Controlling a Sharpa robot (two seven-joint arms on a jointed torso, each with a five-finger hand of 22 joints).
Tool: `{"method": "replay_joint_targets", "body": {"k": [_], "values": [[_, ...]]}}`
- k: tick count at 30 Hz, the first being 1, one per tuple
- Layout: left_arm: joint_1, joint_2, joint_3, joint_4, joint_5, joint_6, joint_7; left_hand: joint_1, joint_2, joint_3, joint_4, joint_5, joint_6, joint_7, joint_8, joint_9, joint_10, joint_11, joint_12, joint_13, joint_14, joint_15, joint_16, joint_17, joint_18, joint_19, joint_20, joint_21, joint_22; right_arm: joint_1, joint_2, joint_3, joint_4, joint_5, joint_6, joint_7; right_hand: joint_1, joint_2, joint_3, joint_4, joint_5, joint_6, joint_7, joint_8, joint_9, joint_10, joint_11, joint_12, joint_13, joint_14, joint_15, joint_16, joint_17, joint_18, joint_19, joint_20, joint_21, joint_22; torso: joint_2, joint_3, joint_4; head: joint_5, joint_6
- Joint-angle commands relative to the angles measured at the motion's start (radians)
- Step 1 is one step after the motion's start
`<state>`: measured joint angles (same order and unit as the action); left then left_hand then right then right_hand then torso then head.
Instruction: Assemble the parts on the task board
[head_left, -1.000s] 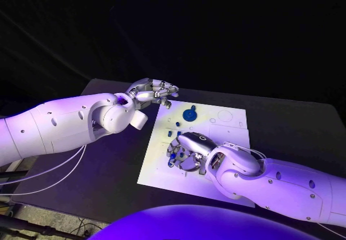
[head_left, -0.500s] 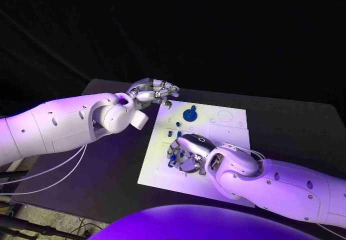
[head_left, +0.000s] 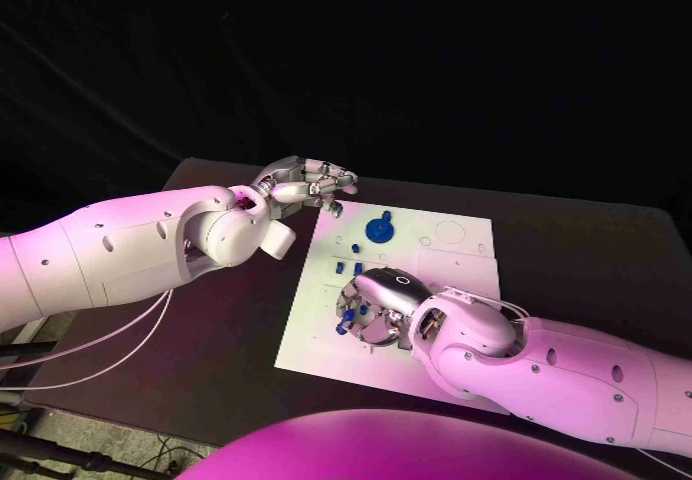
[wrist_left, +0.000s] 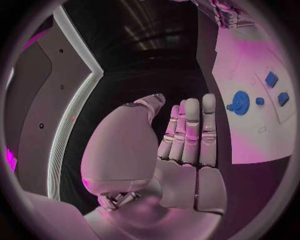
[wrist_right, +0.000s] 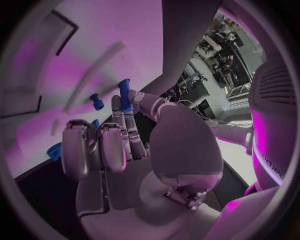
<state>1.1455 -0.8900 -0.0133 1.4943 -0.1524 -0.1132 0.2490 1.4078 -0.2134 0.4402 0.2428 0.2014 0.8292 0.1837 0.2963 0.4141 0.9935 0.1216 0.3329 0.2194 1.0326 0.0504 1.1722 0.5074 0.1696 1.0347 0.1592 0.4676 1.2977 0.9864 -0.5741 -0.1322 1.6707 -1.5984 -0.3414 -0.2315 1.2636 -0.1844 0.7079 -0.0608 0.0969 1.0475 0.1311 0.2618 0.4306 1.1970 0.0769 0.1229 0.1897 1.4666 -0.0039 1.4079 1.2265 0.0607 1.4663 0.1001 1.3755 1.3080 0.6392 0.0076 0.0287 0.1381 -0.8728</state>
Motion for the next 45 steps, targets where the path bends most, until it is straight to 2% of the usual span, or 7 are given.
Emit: {"method": "replay_joint_targets", "body": {"k": [1,9,15,40,42,43,45], "values": [[0.001,0.001,0.001,0.003,0.0,0.014,0.006,-0.008,-0.002,-0.005,-0.001,-0.001,-0.007,-0.003,0.006,0.001,-0.009,0.001,0.003,0.001,0.0,0.004,-0.005,-0.002,0.01,0.004,0.0,-0.006,-0.002,-0.002,-0.001,-0.002,-0.004,-0.039,0.008,-0.03,0.004,0.008,0.0,-0.004,0.008,-0.008,0.001,0.003,0.002,0.008,-0.008,0.003,0.001,0.032,-0.005,-0.001,-0.001,-0.019,0.028,-0.006,-0.003,0.208,0.0,-0.0002,0.0,0.0,0.0],[0.001,0.002,0.001,0.002,0.0,0.013,0.004,-0.009,0.001,-0.005,-0.002,-0.005,-0.008,-0.003,0.008,0.002,-0.01,0.0,0.004,0.002,0.0,0.003,-0.005,-0.002,0.01,0.005,0.0,-0.009,-0.002,-0.003,0.006,-0.003,-0.011,-0.003,0.074,-0.011,-0.056,-0.039,-0.039,0.004,0.081,-0.049,0.012,-0.016,0.005,-0.015,0.005,-0.021,0.004,0.03,0.007,-0.003,-0.005,-0.017,0.021,0.004,-0.016,0.204,0.0,-0.0011,0.0007,0.0,0.0],[0.001,0.002,0.001,0.002,0.0,0.012,0.002,-0.009,0.001,-0.005,-0.002,-0.005,-0.008,-0.003,0.008,0.002,-0.01,0.0,0.004,0.002,0.0,0.003,-0.005,-0.002,0.01,0.005,0.0,-0.009,-0.002,-0.003,0.013,-0.006,-0.015,0.021,0.094,0.004,-0.088,-0.061,-0.073,0.015,0.091,-0.068,0.018,-0.027,0.004,-0.02,0.01,-0.025,0.008,0.031,0.01,-0.001,-0.002,-0.015,0.017,0.008,-0.025,0.201,0.0,0.0,-0.0003,-0.001,0.0],[0.001,0.001,0.001,-0.001,0.0,0.015,-0.004,-0.01,0.005,-0.004,-0.003,-0.008,-0.01,-0.003,0.01,0.003,-0.011,0.0,0.005,0.002,0.0,0.003,-0.005,-0.002,0.01,0.006,0.0,-0.011,-0.002,-0.004,-0.013,-0.008,0.006,0.01,-0.043,0.02,-0.098,-0.074,-0.148,0.029,0.097,-0.11,0.028,-0.055,-0.003,-0.077,0.021,-0.032,0.017,0.026,0.02,-0.002,-0.01,-0.008,0.002,0.017,-0.057,0.192,0.0,-0.0005,0.0001,-0.006,0.0],[0.001,0.001,0.001,-0.001,0.0,0.016,-0.005,-0.01,0.005,-0.004,-0.003,-0.008,-0.01,-0.003,0.01,0.003,-0.011,0.0,0.005,0.002,0.0,0.003,-0.005,-0.002,0.01,0.006,0.0,-0.011,-0.002,-0.003,-0.026,-0.008,0.017,0.017,-0.06,0.034,-0.099,-0.077,-0.177,0.032,0.097,-0.118,0.03,-0.059,-0.004,-0.095,0.024,-0.026,0.02,0.021,0.023,-0.006,-0.018,-0.005,-0.005,0.02,-0.071,0.188,-0.001,-0.0004,-0.0002,-0.006,0.0],[0.001,0.0,0.001,-0.002,0.0,0.016,-0.005,-0.01,0.005,-0.004,-0.003,-0.008,-0.01,-0.003,0.01,0.003,-0.011,0.001,0.005,0.002,0.0,0.003,-0.005,-0.002,0.01,0.006,0.0,-0.011,-0.002,-0.002,-0.036,-0.007,0.026,0.024,-0.072,0.045,-0.115,-0.081,-0.227,0.045,0.136,-0.133,0.029,-0.067,-0.007,-0.118,0.024,-0.023,0.022,0.012,0.024,-0.014,-0.033,0.0,-0.016,0.022,-0.094,0.182,-0.001,-0.0003,-0.0008,-0.006,0.0],[0.001,-0.001,0.001,-0.002,0.0,0.017,-0.005,-0.01,0.005,-0.004,-0.003,-0.008,-0.01,-0.003,0.01,0.003,-0.011,0.001,0.005,0.002,0.0,0.003,-0.005,-0.002,0.01,0.006,0.0,-0.011,-0.002,0.002,-0.059,-0.005,0.045,0.043,-0.098,0.07,-0.06,-0.022,-0.472,0.084,0.165,-0.165,0.029,-0.08,-0.017,-0.178,0.027,0.015,0.032,0.003,0.028,-0.018,-0.046,0.006,-0.031,0.026,-0.129,0.172,-0.002,-0.0006,-0.0013,-0.008,0.0]]}}
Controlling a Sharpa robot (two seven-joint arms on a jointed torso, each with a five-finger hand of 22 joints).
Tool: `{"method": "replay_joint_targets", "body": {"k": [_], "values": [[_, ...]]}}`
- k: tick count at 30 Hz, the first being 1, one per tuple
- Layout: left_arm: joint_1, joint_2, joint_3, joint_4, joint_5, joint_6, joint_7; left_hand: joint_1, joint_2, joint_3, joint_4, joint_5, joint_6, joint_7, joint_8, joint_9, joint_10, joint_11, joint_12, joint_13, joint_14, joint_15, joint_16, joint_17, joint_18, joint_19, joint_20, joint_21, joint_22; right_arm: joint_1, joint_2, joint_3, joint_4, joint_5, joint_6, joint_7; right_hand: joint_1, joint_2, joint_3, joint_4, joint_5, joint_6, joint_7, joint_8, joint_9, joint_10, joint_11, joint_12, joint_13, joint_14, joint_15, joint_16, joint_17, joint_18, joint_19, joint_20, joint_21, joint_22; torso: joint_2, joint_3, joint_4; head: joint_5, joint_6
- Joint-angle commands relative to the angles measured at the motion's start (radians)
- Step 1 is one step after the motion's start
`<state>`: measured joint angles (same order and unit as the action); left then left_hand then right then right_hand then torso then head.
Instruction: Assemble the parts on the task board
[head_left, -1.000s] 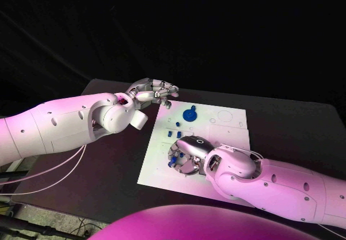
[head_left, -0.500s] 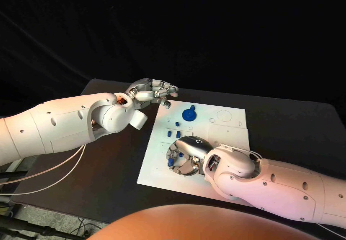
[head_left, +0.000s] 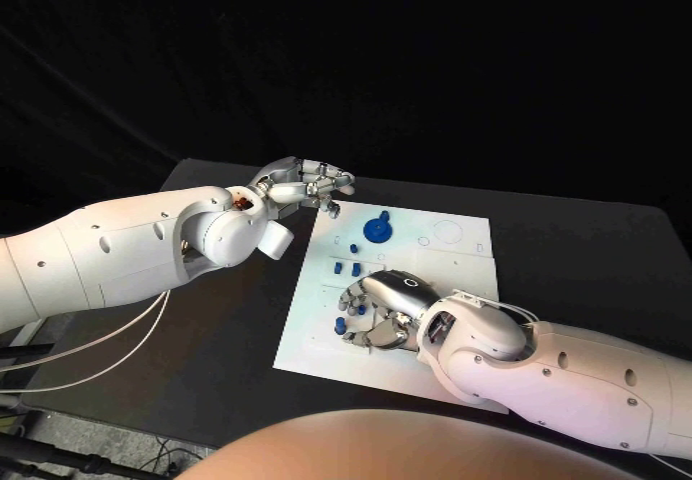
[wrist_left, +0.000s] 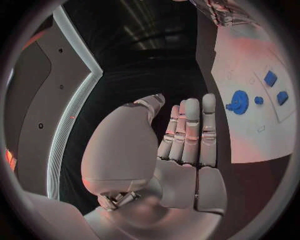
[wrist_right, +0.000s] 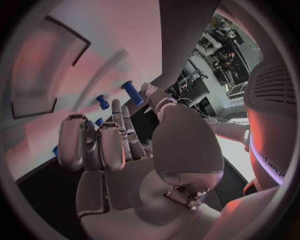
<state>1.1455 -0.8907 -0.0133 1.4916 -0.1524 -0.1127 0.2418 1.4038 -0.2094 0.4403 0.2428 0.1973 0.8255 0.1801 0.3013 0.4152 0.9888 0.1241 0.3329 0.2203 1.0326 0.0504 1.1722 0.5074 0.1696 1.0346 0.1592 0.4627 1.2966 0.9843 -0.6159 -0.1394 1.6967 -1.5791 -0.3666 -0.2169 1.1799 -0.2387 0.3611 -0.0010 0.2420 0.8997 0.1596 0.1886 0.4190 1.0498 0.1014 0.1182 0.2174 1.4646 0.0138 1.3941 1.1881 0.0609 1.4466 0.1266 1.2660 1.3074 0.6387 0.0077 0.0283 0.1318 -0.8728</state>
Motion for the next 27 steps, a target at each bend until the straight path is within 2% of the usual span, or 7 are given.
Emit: {"method": "replay_joint_targets", "body": {"k": [1,4,11,15,18,22,27], "values": [[0.001,-0.001,0.001,0.0,0.0,0.016,0.002,-0.006,0.001,-0.004,-0.003,-0.004,-0.006,0.001,0.005,0.002,-0.006,-0.002,0.005,0.001,0.0,0.003,-0.005,-0.002,0.01,0.006,0.0,-0.006,-0.001,0.007,-0.03,0.004,0.03,0.034,-0.084,0.066,0.058,0.054,-0.219,0.05,0.02,-0.025,0.003,-0.01,-0.01,-0.049,0.005,0.036,0.005,0.001,0.013,-0.008,-0.015,0.009,-0.017,0.002,-0.035,0.169,-0.002,-0.001,-0.0009,-0.004,0.0],[0.001,-0.003,0.001,-0.002,0.0,0.017,0.002,-0.006,0.001,-0.004,-0.003,-0.004,-0.006,0.001,0.005,0.002,-0.006,-0.002,0.005,0.001,0.0,0.003,-0.005,-0.002,0.01,0.006,0.0,-0.006,-0.001,0.027,-0.079,0.011,0.069,0.099,-0.112,0.106,0.115,0.077,-0.328,0.124,0.009,-0.045,0.003,-0.016,-0.023,-0.071,0.006,0.066,0.006,-0.001,0.013,-0.009,-0.02,0.011,-0.02,0.004,-0.048,0.166,-0.002,-0.0017,-0.0015,-0.015,0.0],[0.0,-0.006,0.001,-0.004,0.0,0.017,0.002,-0.007,0.0,-0.005,-0.003,-0.006,-0.007,0.001,0.005,0.002,-0.007,-0.002,0.005,0.001,0.0,0.004,-0.006,-0.002,0.01,0.006,0.0,-0.007,-0.001,0.091,-0.206,0.017,0.141,0.385,-0.124,0.156,0.167,0.109,-0.324,0.16,0.018,0.01,0.008,0.012,-0.023,0.011,-0.001,0.128,0.022,0.022,0.005,0.013,0.018,-0.001,0.011,-0.003,0.014,0.184,-0.004,-0.002,-0.0039,-0.048,0.002],[0.0,-0.006,0.0,-0.004,0.001,0.017,0.002,-0.007,0.0,-0.005,-0.003,-0.006,-0.007,0.001,0.005,0.002,-0.007,-0.002,0.005,0.001,0.0,0.004,-0.006,-0.002,0.01,0.006,0.0,-0.007,-0.001,0.126,-0.303,0.018,0.162,0.526,-0.113,0.144,0.167,0.103,-0.314,0.192,0.018,0.019,-0.03,0.03,-0.012,0.189,-0.053,0.299,0.138,0.04,-0.036,0.036,0.062,-0.021,0.054,-0.041,0.116,0.211,-0.009,-0.0035,-0.008,-0.071,0.002],[0.0,-0.007,0.0,-0.002,0.002,0.018,0.001,-0.008,-0.001,-0.006,-0.003,-0.007,-0.008,0.001,0.006,0.002,-0.009,-0.001,0.005,0.001,0.0,0.004,-0.006,-0.002,0.01,0.006,0.0,-0.008,-0.001,0.137,-0.371,0.017,0.168,0.571,-0.09,0.117,0.165,0.074,-0.328,0.251,0.017,-0.046,-0.049,0.153,0.082,0.138,-0.066,0.738,0.557,0.054,-0.047,0.063,0.109,-0.038,0.084,-0.054,0.2,0.233,-0.01,-0.0057,-0.0069,-0.092,0.005],[0.0,-0.01,0.0,0.0,0.002,0.018,0.001,-0.008,-0.001,-0.006,-0.003,-0.007,-0.008,0.001,0.006,0.002,-0.009,-0.001,0.005,0.001,0.0,0.004,-0.006,-0.002,0.01,0.006,0.0,-0.008,-0.001,0.139,-0.447,0.011,0.177,0.566,-0.034,0.063,0.133,0.094,-0.346,0.287,0.016,-0.081,-0.051,0.258,0.162,0.271,-0.07,1.13,0.966,0.073,-0.05,0.112,0.213,-0.05,0.105,-0.057,0.257,0.249,-0.013,-0.005,-0.0134,-0.108,0.004],[0.0,-0.014,0.0,0.002,0.002,0.017,0.003,-0.009,-0.002,-0.007,-0.004,-0.007,-0.009,0.001,0.006,0.002,-0.009,-0.001,0.005,0.001,-0.001,0.004,-0.006,-0.002,0.01,0.007,0.0,-0.008,-0.001,0.118,-0.511,0.003,0.2,0.503,-0.008,-0.015,0.116,0.106,-0.355,0.29,0.031,-0.091,-0.054,0.296,0.184,0.367,-0.073,1.282,1.138,0.087,-0.053,0.142,0.286,-0.06,0.122,-0.058,0.299,0.262,-0.016,-0.0074,-0.0205,-0.126,0.0]]}}
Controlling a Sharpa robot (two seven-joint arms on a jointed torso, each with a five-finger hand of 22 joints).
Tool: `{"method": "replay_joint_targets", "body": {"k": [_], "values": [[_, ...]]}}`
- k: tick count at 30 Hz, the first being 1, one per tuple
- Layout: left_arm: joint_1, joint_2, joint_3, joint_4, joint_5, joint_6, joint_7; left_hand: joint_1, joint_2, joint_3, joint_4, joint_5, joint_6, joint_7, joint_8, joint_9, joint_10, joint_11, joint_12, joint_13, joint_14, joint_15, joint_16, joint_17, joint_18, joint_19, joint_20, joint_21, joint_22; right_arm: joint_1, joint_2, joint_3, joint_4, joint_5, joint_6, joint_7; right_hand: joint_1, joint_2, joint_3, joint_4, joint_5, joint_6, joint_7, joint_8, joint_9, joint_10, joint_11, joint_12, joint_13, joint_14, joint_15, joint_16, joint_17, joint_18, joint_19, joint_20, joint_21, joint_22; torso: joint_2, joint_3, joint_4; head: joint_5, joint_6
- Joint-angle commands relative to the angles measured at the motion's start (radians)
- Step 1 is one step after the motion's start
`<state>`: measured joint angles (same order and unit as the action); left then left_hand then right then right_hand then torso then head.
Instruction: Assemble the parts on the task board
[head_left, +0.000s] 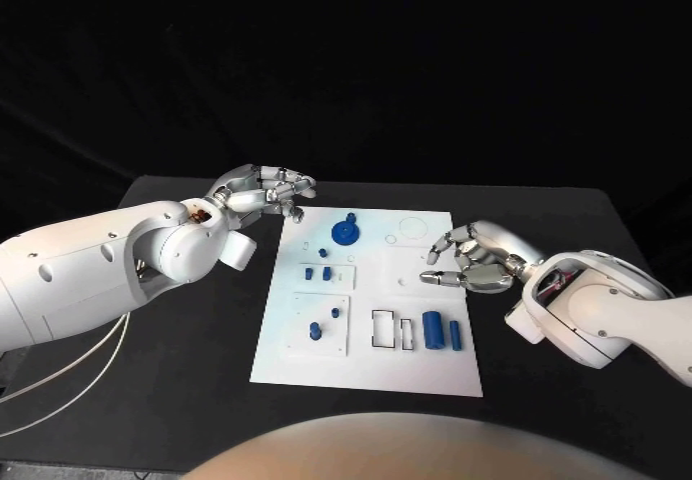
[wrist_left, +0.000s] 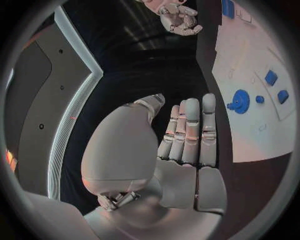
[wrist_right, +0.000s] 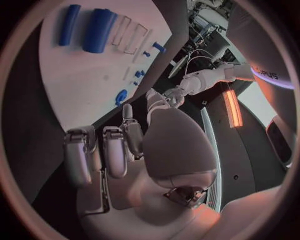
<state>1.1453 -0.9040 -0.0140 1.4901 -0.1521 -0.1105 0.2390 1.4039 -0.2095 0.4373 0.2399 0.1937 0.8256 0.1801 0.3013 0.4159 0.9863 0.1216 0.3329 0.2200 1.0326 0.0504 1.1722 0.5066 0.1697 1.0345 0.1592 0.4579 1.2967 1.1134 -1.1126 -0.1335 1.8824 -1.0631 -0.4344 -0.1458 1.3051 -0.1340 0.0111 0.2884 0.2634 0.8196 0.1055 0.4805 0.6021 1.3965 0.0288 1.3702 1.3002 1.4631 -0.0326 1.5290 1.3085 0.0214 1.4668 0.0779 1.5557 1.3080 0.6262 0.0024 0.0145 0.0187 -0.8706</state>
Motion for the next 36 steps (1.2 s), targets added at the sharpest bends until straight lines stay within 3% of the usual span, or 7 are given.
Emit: {"method": "replay_joint_targets", "body": {"k": [1,6,10,25,36], "values": [[0.001,-0.001,0.001,0.004,0.002,0.015,0.005,-0.009,-0.002,-0.004,-0.001,-0.004,-0.009,0.001,0.006,0.001,-0.006,0.001,0.005,0.002,-0.001,0.004,-0.006,-0.001,0.01,0.007,0.0,-0.004,-0.001,-0.016,-0.022,-0.004,0.019,-0.025,0.06,-0.102,-0.011,0.002,-0.006,0.001,0.01,-0.011,0.0,0.004,0.0,0.026,0.0,0.036,0.063,0.089,-0.006,0.009,0.172,-0.021,0.103,-0.009,0.012,0.262,-0.004,-0.0025,-0.0076,-0.015,-0.002],[0.001,-0.003,0.001,0.005,0.002,0.016,0.004,-0.009,-0.002,-0.004,-0.001,-0.004,-0.009,0.001,0.006,0.001,-0.007,0.001,0.005,0.002,-0.001,0.004,-0.006,-0.001,0.01,0.007,0.0,-0.004,-0.001,-0.035,-0.038,-0.007,0.035,-0.09,0.067,-0.167,-0.028,0.004,-0.012,0.002,0.003,-0.007,-0.001,0.009,-0.003,0.035,-0.001,0.051,0.08,0.092,-0.006,0.015,0.185,-0.021,0.104,-0.008,0.015,0.263,-0.006,-0.0048,-0.0117,-0.023,-0.002],[0.001,-0.004,0.001,0.007,0.002,0.016,0.004,-0.009,-0.002,-0.004,-0.001,-0.004,-0.009,0.001,0.006,0.001,-0.007,0.001,0.005,0.002,-0.001,0.004,-0.006,-0.001,0.01,0.007,0.0,-0.004,-0.001,-0.051,-0.039,-0.009,0.046,-0.144,0.096,-0.208,-0.084,0.009,-0.03,0.004,0.006,0.009,-0.006,0.017,-0.012,0.077,-0.004,0.097,0.138,0.1,-0.008,0.03,0.226,-0.021,0.104,-0.009,0.015,0.263,-0.007,-0.0072,-0.012,-0.031,-0.002],[0.001,-0.009,0.001,0.009,0.002,0.018,0.004,-0.009,-0.002,-0.004,-0.001,-0.004,-0.009,0.001,0.006,0.001,-0.007,0.001,0.005,0.002,-0.001,0.004,-0.006,-0.001,0.01,0.007,0.0,-0.004,-0.001,-0.095,-0.001,-0.01,0.049,-0.273,0.131,-0.28,-0.089,0.011,-0.029,0.001,0.005,0.029,-0.011,0.024,-0.016,0.079,-0.009,0.099,0.141,0.1,-0.011,0.031,0.228,-0.021,0.104,-0.011,0.015,0.263,-0.006,-0.0052,-0.0124,-0.032,-0.002],[0.001,-0.009,0.001,0.008,0.002,0.02,0.004,-0.009,-0.002,-0.004,-0.001,-0.004,-0.009,0.001,0.006,0.001,-0.007,0.001,0.005,0.002,-0.001,0.004,-0.006,-0.001,0.01,0.007,0.0,-0.004,-0.001,-0.11,0.033,-0.01,0.02,-0.312,0.148,-0.309,-0.087,0.011,-0.029,0.001,-0.001,0.029,-0.012,0.021,-0.019,0.072,-0.009,0.091,0.131,0.1,-0.012,0.03,0.228,-0.021,0.104,-0.012,0.015,0.263,-0.005,-0.0054,-0.0106,-0.03,-0.002]]}}
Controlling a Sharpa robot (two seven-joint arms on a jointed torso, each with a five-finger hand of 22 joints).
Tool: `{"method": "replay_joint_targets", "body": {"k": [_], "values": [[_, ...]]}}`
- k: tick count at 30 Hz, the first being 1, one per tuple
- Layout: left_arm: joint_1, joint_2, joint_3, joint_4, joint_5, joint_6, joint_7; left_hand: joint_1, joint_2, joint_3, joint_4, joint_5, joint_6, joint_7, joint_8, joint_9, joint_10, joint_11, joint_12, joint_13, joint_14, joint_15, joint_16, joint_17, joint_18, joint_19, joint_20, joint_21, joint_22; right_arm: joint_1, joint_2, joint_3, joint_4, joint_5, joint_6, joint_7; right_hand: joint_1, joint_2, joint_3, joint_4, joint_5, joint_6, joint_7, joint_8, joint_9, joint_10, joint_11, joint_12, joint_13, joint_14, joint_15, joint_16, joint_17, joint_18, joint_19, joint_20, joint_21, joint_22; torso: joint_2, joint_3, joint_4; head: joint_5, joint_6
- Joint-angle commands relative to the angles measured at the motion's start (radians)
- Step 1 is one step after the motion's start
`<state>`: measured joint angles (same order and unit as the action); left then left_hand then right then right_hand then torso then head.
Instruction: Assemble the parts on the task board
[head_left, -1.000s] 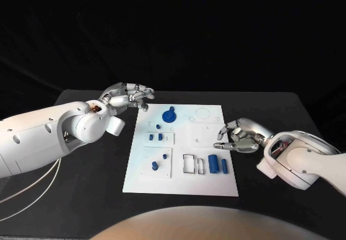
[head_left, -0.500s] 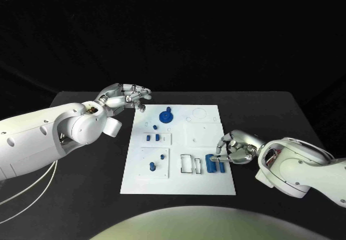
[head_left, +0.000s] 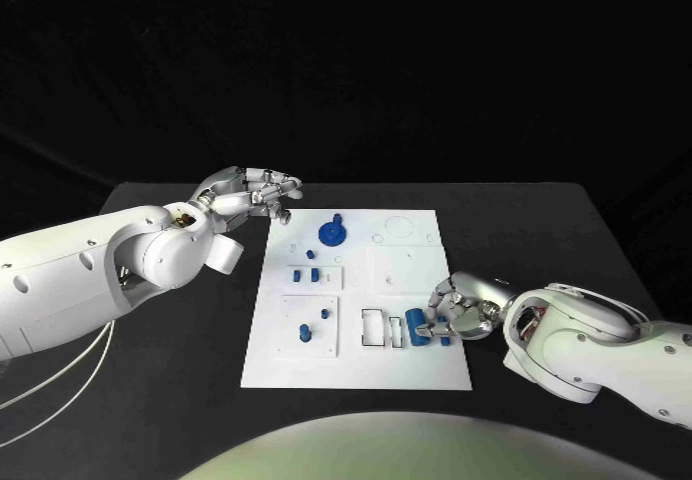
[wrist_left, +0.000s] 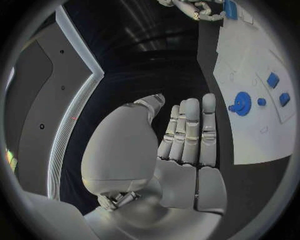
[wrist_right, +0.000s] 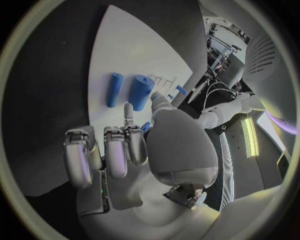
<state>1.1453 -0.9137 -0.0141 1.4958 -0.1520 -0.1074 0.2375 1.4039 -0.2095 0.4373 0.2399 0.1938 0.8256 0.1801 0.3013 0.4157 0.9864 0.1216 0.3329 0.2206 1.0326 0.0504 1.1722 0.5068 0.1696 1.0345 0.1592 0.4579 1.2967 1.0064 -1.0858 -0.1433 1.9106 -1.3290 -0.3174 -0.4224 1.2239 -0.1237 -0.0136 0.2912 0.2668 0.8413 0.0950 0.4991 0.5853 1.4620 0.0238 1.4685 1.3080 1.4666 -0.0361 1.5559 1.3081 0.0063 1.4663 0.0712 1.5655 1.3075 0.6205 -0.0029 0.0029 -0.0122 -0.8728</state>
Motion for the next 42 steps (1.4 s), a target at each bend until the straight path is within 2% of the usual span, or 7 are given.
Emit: {"method": "replay_joint_targets", "body": {"k": [1,14,27,32,36,39,42], "values": [[0.0,0.001,0.001,0.002,0.002,0.018,0.005,-0.009,-0.002,-0.004,-0.001,-0.004,-0.009,0.001,0.006,0.002,-0.007,0.001,0.005,0.001,-0.001,0.004,-0.006,-0.001,0.01,0.007,0.0,-0.004,-0.002,-0.004,0.009,0.0,-0.012,-0.047,0.032,-0.034,-0.006,0.001,-0.004,-0.001,-0.01,0.007,-0.001,0.001,-0.004,0.003,-0.004,-0.011,0.119,0.097,-0.008,0.003,0.228,-0.006,0.104,-0.006,0.005,0.263,0.0,-0.0002,0.0007,0.001,0.0],[0.0,0.0,0.001,0.003,0.002,0.021,0.003,-0.012,-0.001,-0.005,-0.001,-0.004,-0.01,0.001,0.008,0.002,-0.007,0.001,0.006,0.002,-0.001,0.004,-0.006,-0.001,0.01,0.007,0.0,-0.006,-0.002,-0.014,0.055,0.0,-0.04,-0.048,0.021,-0.051,-0.009,0.001,-0.005,0.001,-0.015,0.007,-0.001,-0.002,-0.007,0.001,-0.004,-0.013,0.117,0.096,-0.008,0.002,0.225,-0.006,0.104,-0.006,0.005,0.263,0.0,-0.0004,0.0002,0.006,0.0],[0.0,-0.001,0.001,0.003,0.002,0.023,0.001,-0.012,-0.001,-0.005,-0.001,-0.004,-0.01,0.001,0.008,0.002,-0.007,0.001,0.006,0.002,-0.001,0.004,-0.006,-0.001,0.01,0.007,0.0,-0.006,-0.002,-0.021,0.083,0.0,-0.051,-0.038,0.018,-0.057,-0.015,0.007,-0.004,0.0,-0.021,0.01,-0.001,-0.004,-0.012,0.002,-0.004,-0.013,0.119,0.096,-0.008,0.003,0.227,-0.006,0.104,-0.006,0.005,0.263,0.0,-0.0005,-0.0003,0.003,0.0],[0.0,-0.002,0.001,0.003,0.002,0.024,0.001,-0.012,-0.001,-0.005,-0.001,-0.004,-0.01,0.001,0.008,0.002,-0.007,0.001,0.006,0.002,-0.001,0.004,-0.006,-0.001,0.01,0.007,0.0,-0.006,-0.002,-0.026,0.092,0.0,-0.061,-0.062,0.03,-0.06,0.01,0.006,0.005,-0.004,0.003,0.018,-0.002,-0.008,-0.021,0.003,-0.005,-0.014,0.12,0.097,-0.009,0.004,0.231,-0.006,0.104,-0.007,0.005,0.263,0.0,-0.0002,-0.0007,0.005,0.0],[0.0,-0.002,0.001,0.003,0.002,0.023,0.001,-0.014,0.0,-0.006,-0.001,-0.004,-0.011,0.001,0.009,0.002,-0.008,0.001,0.007,0.002,-0.001,0.004,-0.006,-0.001,0.01,0.008,0.0,-0.008,-0.002,-0.03,0.093,0.0,-0.064,-0.069,0.024,-0.068,0.048,0.015,0.027,-0.006,0.033,0.032,-0.005,-0.015,-0.035,0.005,-0.008,-0.014,0.122,0.097,-0.012,0.004,0.232,-0.006,0.104,-0.009,0.005,0.263,0.0,-0.0002,-0.0016,0.003,0.0],[0.0,-0.002,0.001,0.003,0.002,0.024,0.001,-0.014,0.0,-0.006,-0.001,-0.004,-0.011,0.001,0.009,0.002,-0.008,0.001,0.007,0.002,-0.001,0.004,-0.006,-0.001,0.01,0.008,0.0,-0.008,-0.002,-0.031,0.094,0.0,-0.068,-0.074,0.021,-0.081,0.077,0.022,0.052,-0.008,0.066,0.044,-0.008,-0.024,-0.048,0.007,-0.011,-0.013,0.125,0.097,-0.014,0.005,0.233,-0.006,0.104,-0.011,0.005,0.263,-0.001,-0.0005,-0.0015,0.003,0.0],[0.0,-0.002,0.001,0.003,0.002,0.025,0.0,-0.014,0.0,-0.006,-0.001,-0.004,-0.011,0.001,0.009,0.002,-0.008,0.001,0.007,0.002,-0.001,0.004,-0.006,-0.001,0.01,0.008,0.0,-0.008,-0.002,-0.031,0.092,0.0,-0.073,-0.078,0.009,-0.093,0.114,0.023,0.11,-0.007,0.073,0.068,-0.015,-0.035,-0.065,0.01,-0.018,-0.012,0.129,0.097,-0.02,0.004,0.232,-0.006,0.104,-0.016,0.005,0.263,0.0,-0.0006,-0.0006,0.001,0.0]]}}
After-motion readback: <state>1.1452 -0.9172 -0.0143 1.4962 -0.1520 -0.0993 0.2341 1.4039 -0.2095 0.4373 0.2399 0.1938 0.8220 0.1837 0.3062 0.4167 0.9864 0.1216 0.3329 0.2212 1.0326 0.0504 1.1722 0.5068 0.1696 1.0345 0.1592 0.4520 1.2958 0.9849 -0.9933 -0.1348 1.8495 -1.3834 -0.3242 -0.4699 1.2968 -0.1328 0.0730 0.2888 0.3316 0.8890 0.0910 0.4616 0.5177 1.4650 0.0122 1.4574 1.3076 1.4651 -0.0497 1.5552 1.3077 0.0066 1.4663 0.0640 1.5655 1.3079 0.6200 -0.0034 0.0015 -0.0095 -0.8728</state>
